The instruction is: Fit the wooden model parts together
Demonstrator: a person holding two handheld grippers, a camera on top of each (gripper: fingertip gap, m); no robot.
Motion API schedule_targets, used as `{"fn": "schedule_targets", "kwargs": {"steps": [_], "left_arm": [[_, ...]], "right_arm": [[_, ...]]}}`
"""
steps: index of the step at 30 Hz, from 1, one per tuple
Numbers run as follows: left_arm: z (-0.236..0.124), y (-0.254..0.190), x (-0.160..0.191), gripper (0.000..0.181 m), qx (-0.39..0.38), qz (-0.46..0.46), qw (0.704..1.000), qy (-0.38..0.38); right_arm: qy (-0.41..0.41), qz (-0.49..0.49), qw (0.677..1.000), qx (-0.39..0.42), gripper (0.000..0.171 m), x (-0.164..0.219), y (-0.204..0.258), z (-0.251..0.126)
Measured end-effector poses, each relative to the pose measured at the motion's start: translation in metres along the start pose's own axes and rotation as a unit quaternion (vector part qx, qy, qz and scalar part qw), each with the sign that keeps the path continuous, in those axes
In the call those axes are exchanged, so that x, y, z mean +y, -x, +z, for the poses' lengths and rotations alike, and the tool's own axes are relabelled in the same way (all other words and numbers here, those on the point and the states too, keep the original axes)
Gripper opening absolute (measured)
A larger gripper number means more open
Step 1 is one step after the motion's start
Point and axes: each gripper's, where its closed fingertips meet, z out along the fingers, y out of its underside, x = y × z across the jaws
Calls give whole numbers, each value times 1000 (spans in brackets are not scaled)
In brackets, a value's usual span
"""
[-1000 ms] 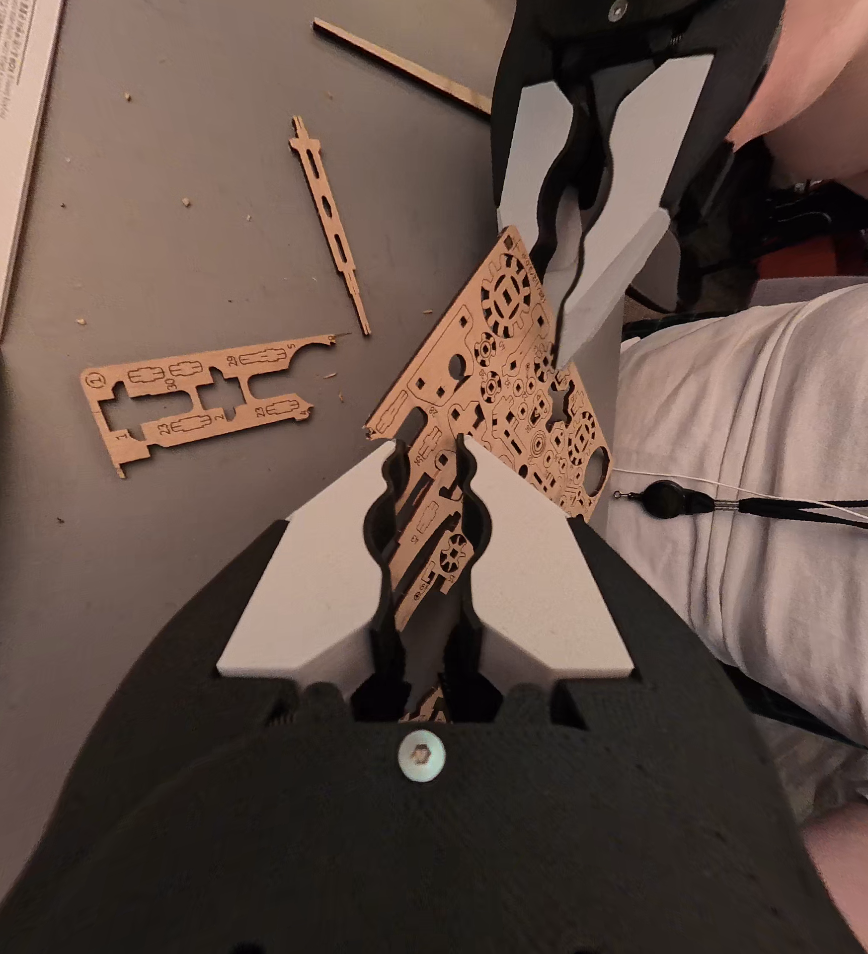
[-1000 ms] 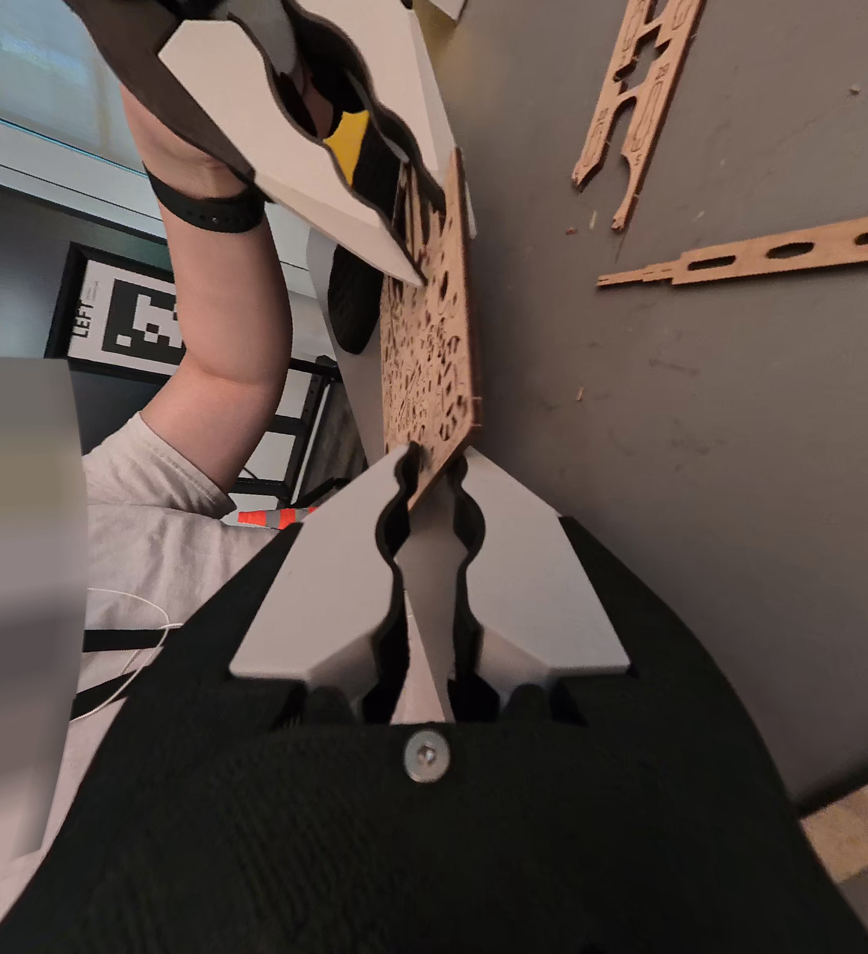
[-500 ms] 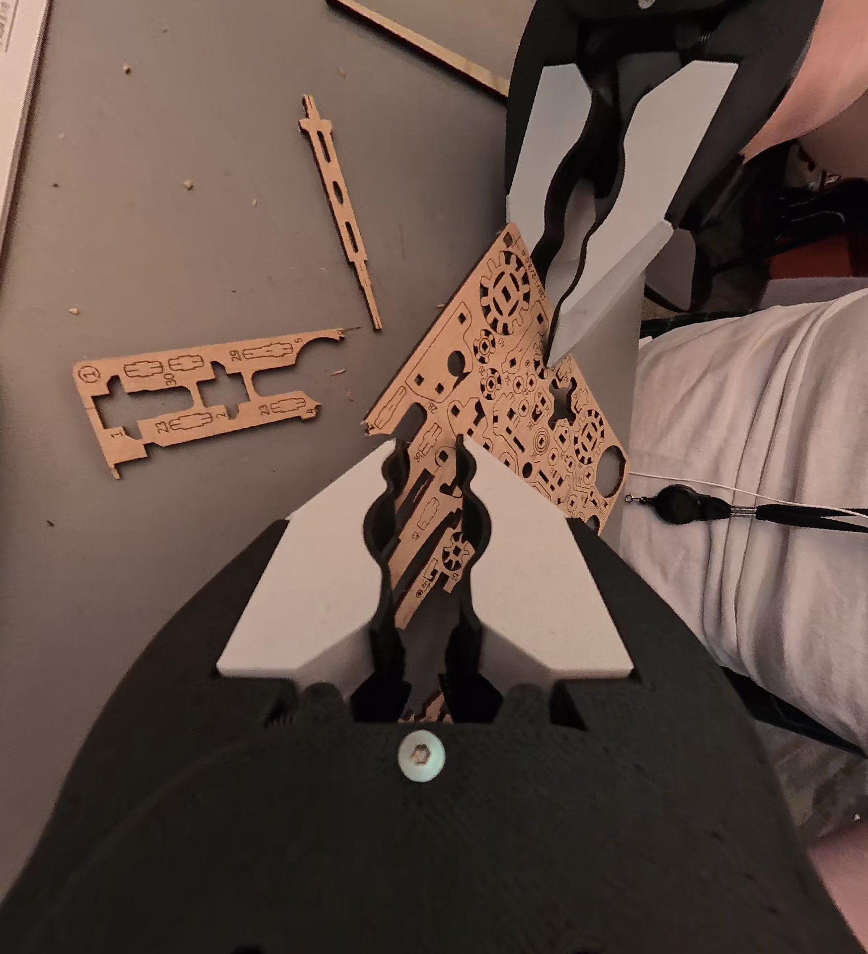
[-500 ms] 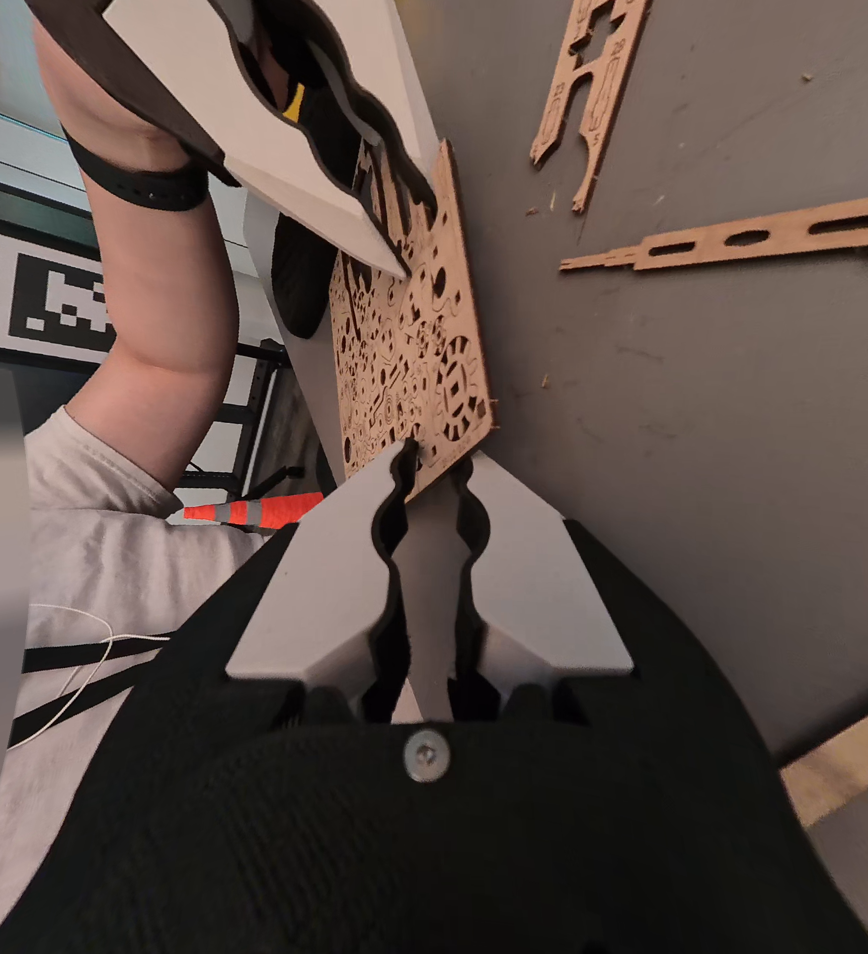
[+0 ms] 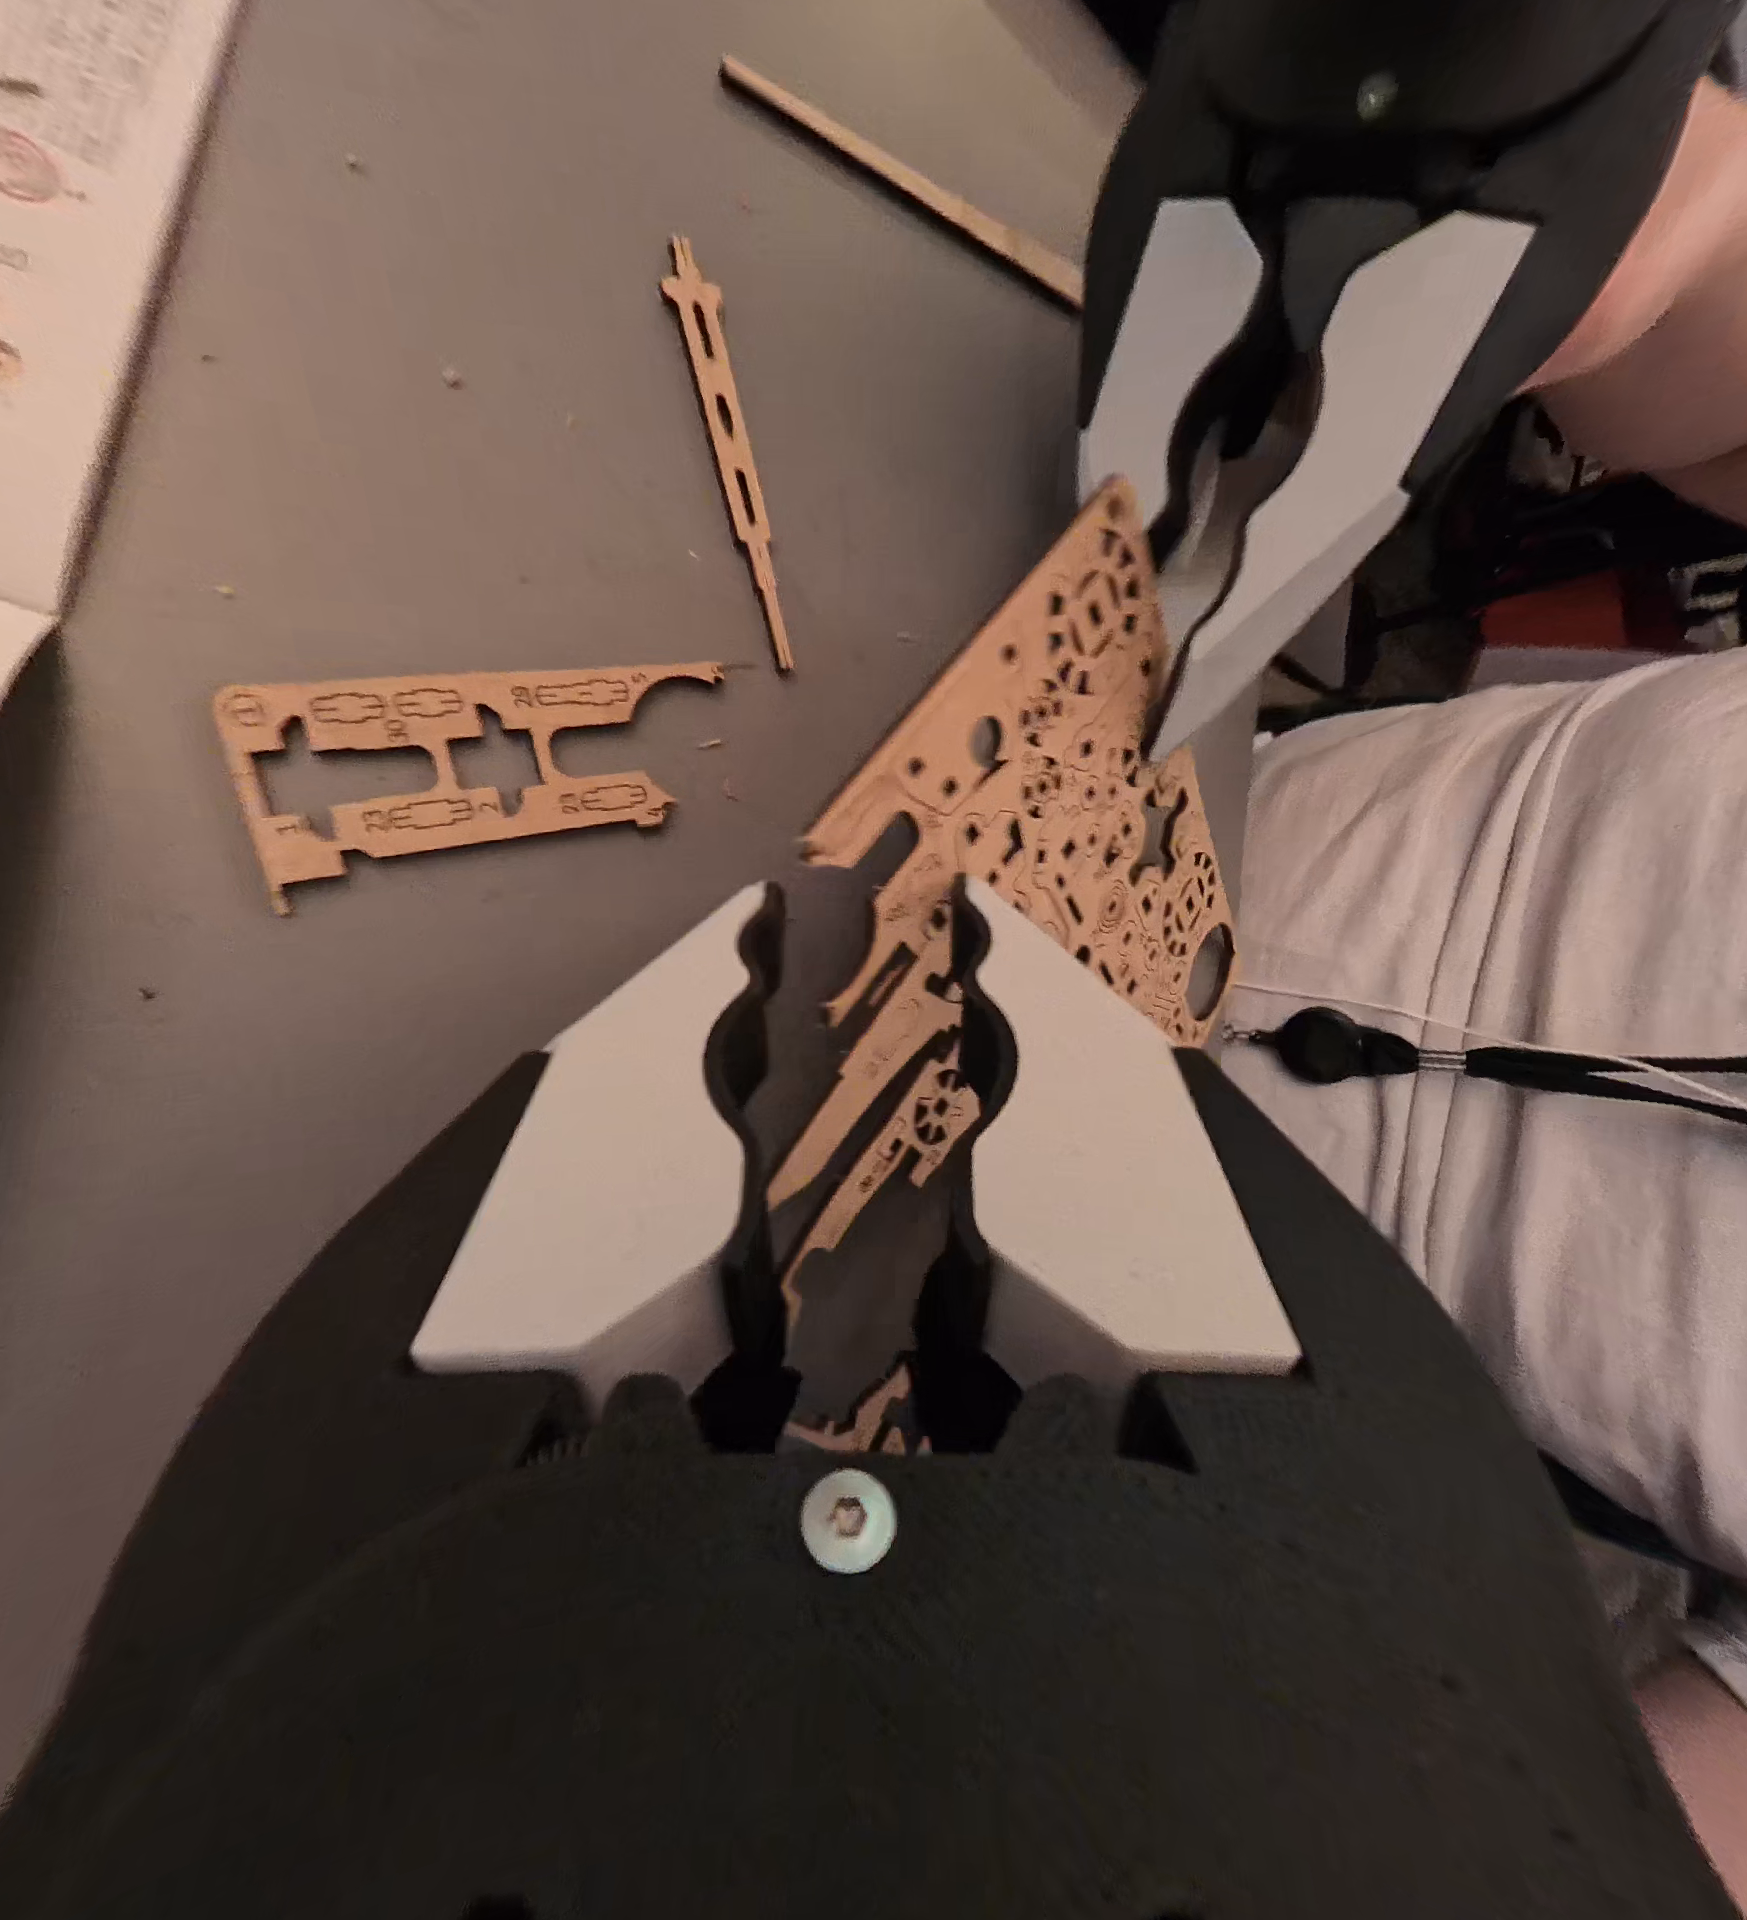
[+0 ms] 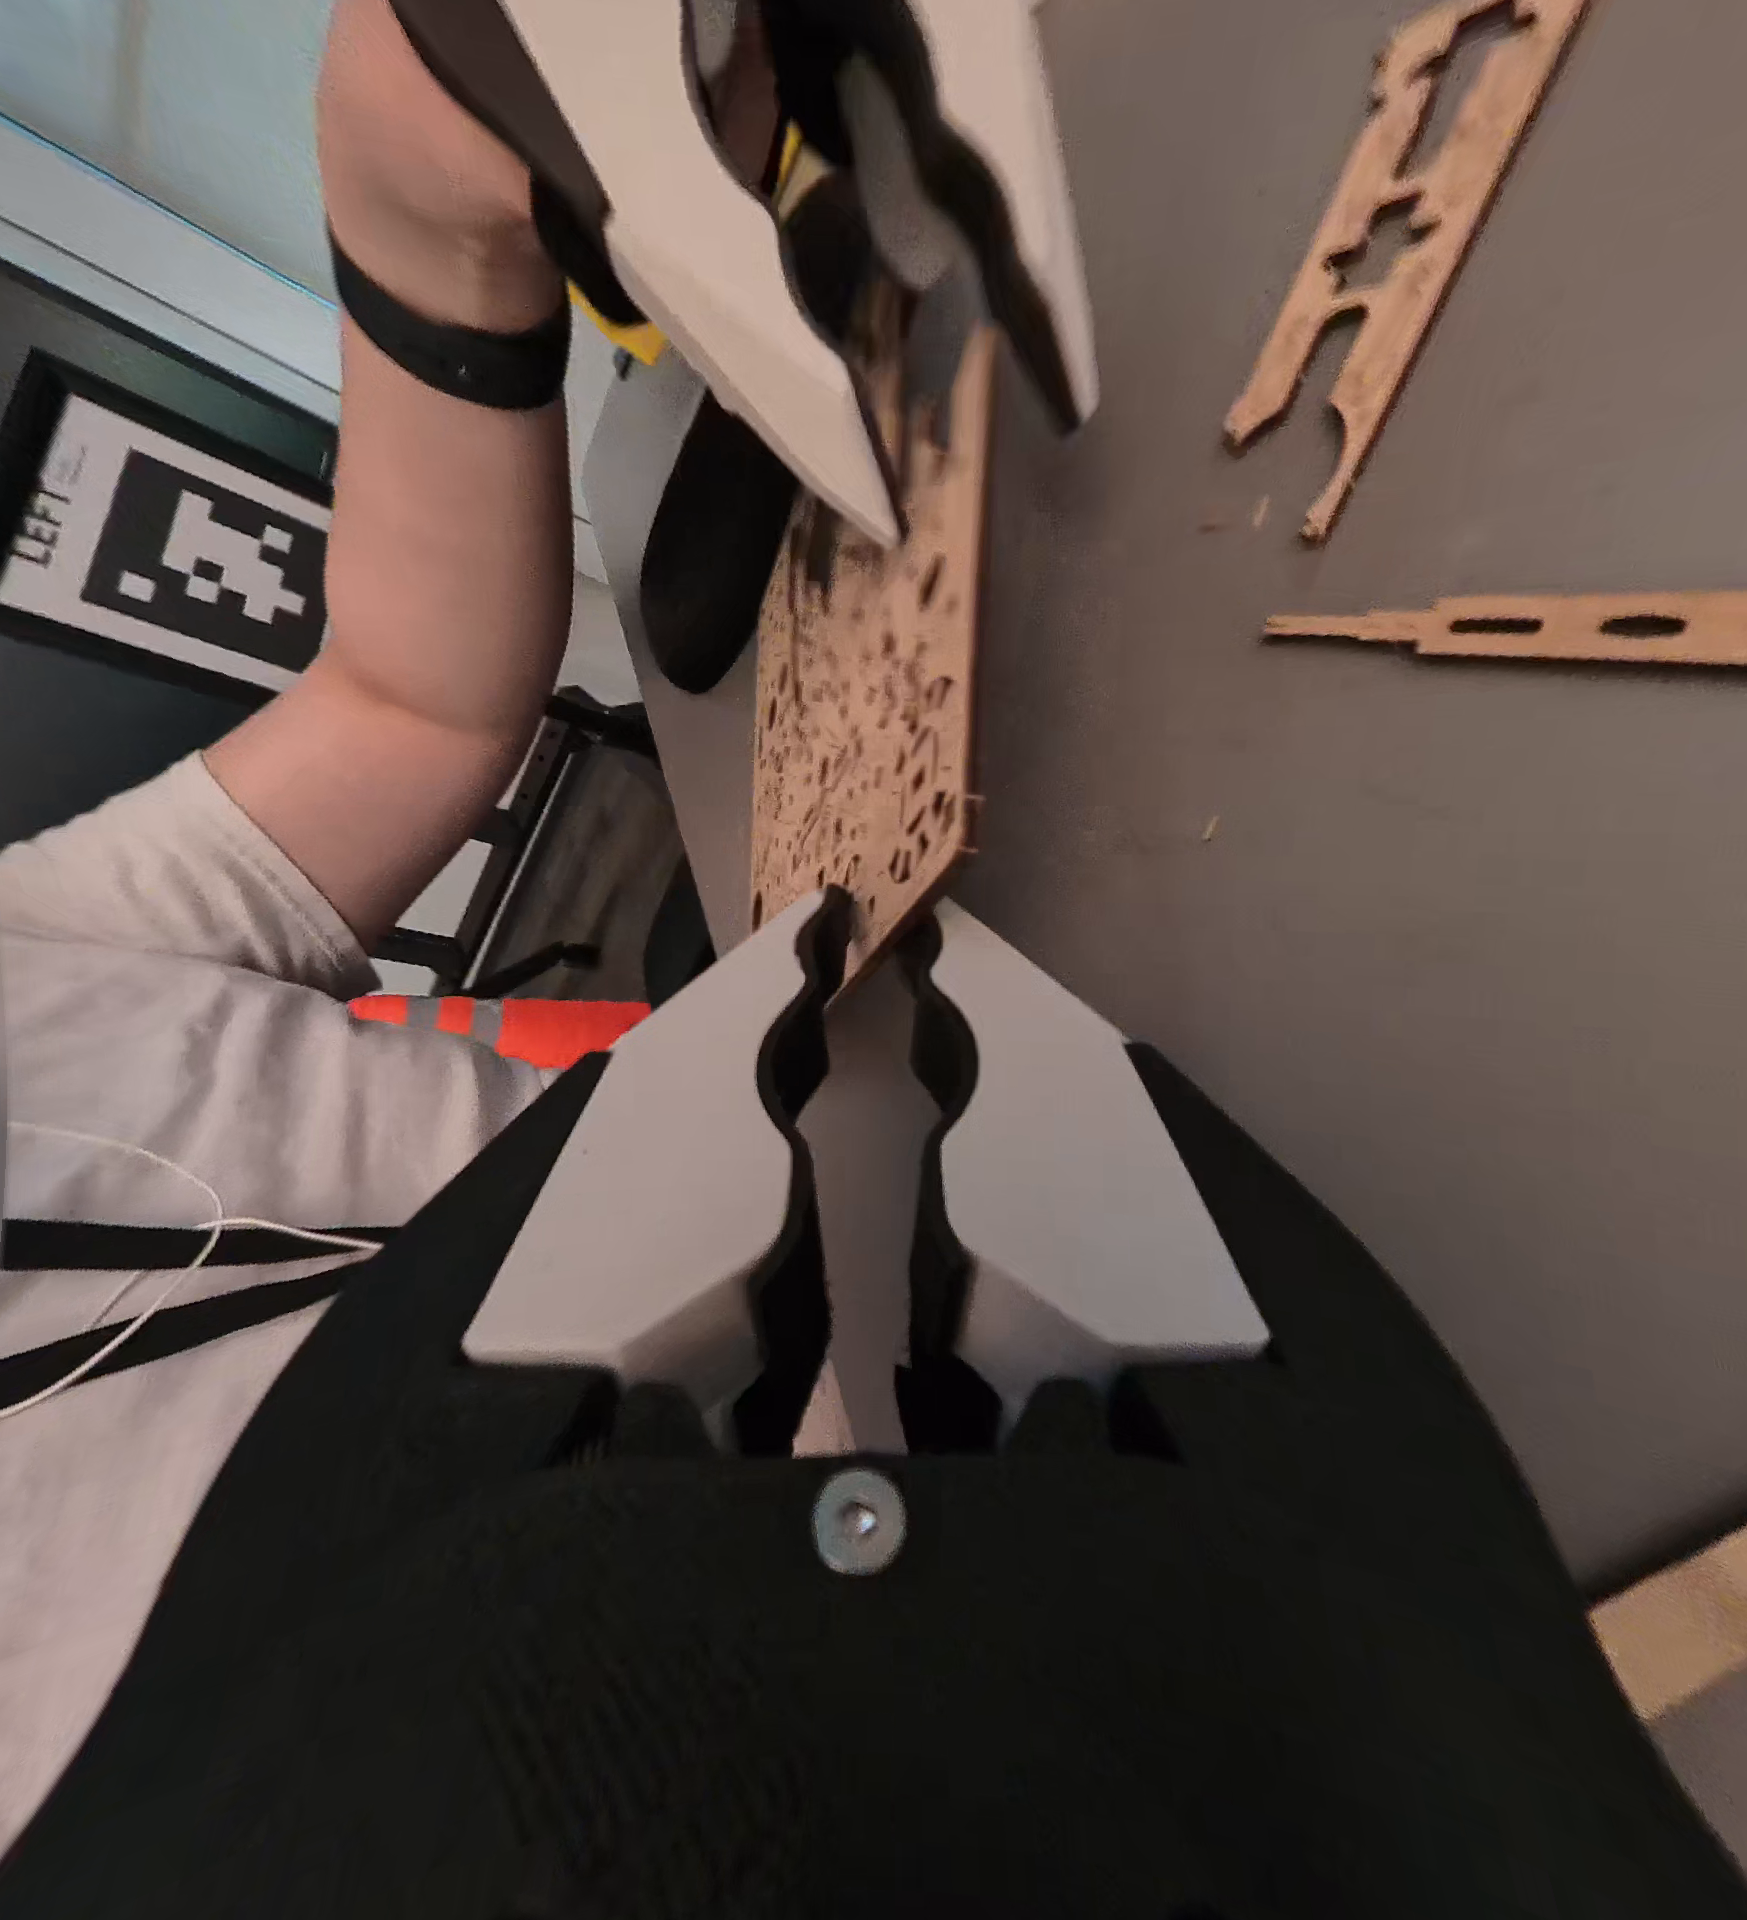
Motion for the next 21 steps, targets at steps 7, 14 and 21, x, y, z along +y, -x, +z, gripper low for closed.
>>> {"fn": "schedule_targets", "kwargs": {"steps": [7,14,21], "left_arm": [[-55,-24,-48,64,-44,73,993,-80],[-28,-66,-45,58,-66,150,982,91],[-17,-78,-36,9,-42,134,973,185]], "right_arm": [[19,-83,996,0,2,-23,27,-20],[61,-193,979,31,2,-31,41,-13],[-16,-265,963,57,5,-45,42,-17]]}}
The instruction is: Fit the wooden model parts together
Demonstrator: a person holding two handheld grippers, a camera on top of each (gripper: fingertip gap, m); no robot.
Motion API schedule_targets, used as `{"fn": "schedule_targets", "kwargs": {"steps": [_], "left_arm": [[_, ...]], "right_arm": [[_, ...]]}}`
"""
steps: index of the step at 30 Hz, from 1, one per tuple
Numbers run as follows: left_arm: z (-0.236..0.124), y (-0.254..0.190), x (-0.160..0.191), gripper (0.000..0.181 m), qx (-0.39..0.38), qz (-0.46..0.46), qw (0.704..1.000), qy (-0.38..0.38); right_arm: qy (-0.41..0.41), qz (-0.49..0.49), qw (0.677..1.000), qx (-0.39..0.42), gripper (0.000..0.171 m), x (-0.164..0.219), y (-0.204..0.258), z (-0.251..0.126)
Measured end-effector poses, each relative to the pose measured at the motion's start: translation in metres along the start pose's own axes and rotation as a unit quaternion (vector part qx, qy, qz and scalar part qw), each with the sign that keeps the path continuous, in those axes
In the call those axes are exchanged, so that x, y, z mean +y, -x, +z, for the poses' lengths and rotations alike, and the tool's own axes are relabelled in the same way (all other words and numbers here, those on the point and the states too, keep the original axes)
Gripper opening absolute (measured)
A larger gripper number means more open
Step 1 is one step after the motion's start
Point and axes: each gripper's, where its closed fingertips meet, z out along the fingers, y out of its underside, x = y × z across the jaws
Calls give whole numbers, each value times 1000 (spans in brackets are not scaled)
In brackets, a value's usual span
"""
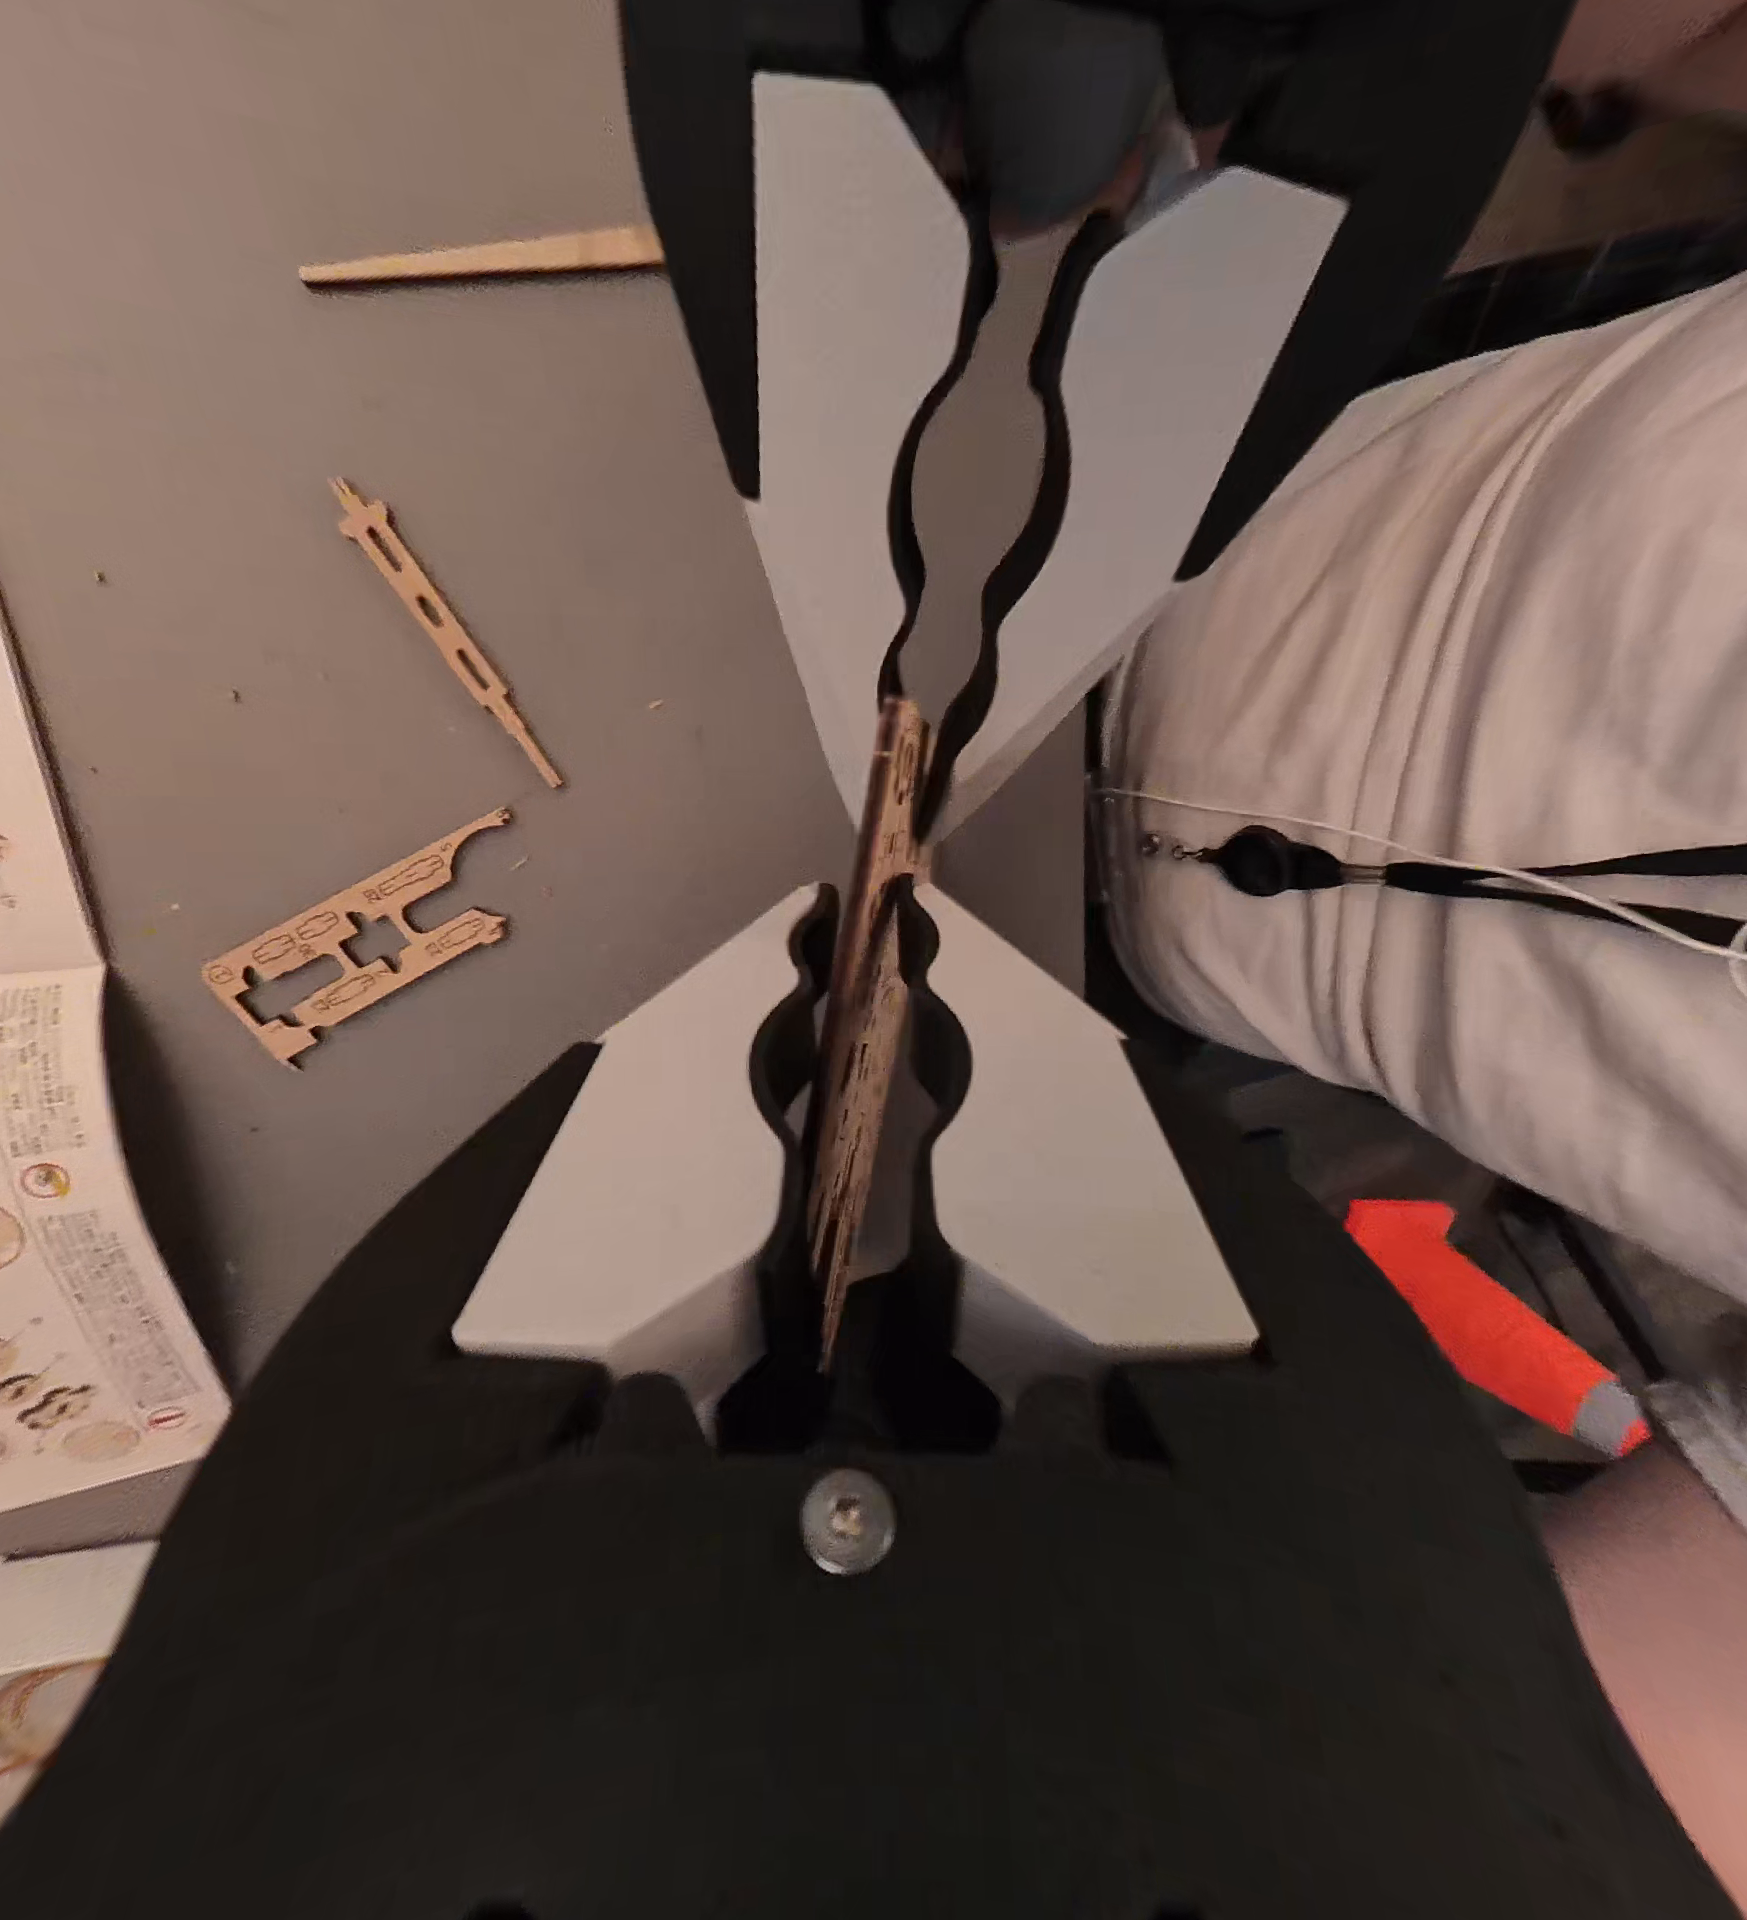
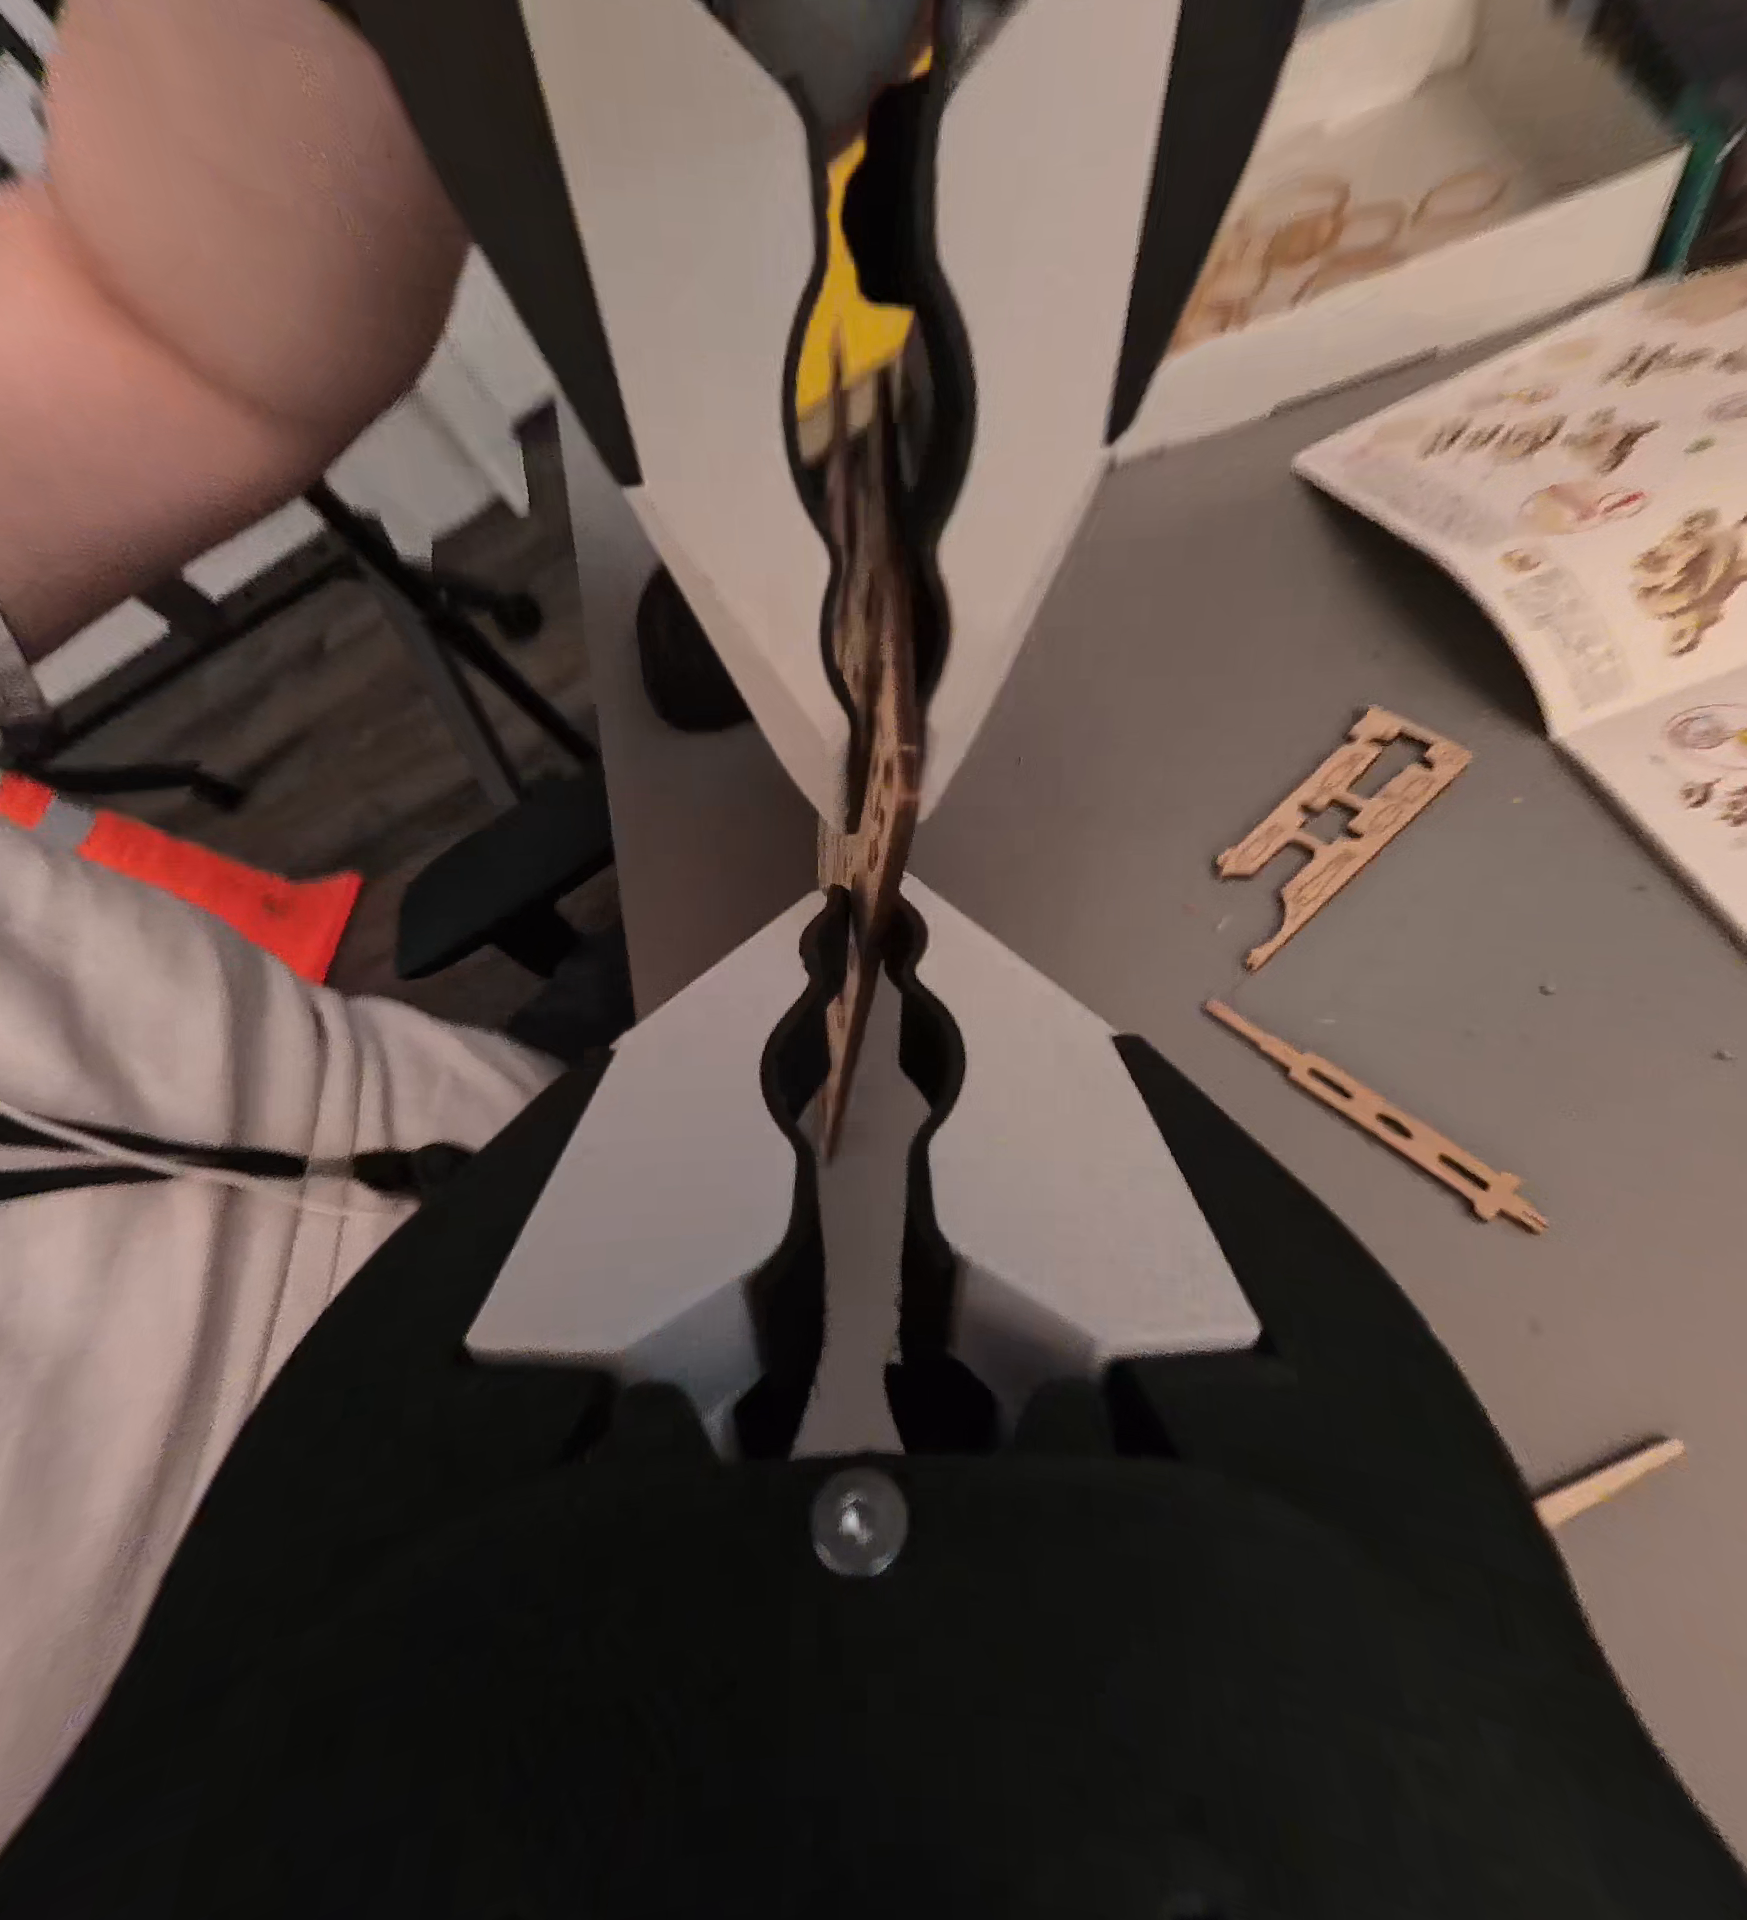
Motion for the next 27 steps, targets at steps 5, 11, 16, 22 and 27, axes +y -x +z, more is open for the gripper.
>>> {"fn": "schedule_targets", "kwargs": {"steps": [5,11,16,22,27], "left_arm": [[-8,2,-13,2,48,-66,994,-72],[-4,8,-14,1,62,-123,984,-117],[-2,10,-10,1,62,-131,981,-131],[-4,13,-8,1,42,-120,982,-142],[-4,17,-7,1,33,-118,981,-151]], "right_arm": [[-166,55,985,-5,6,-15,-9,-13],[-228,94,969,-20,9,-9,-18,-15],[-245,105,963,-47,6,-8,-19,-17],[-234,111,963,-73,13,-6,-19,-15],[-223,112,966,-62,11,-2,-25,-13]]}}
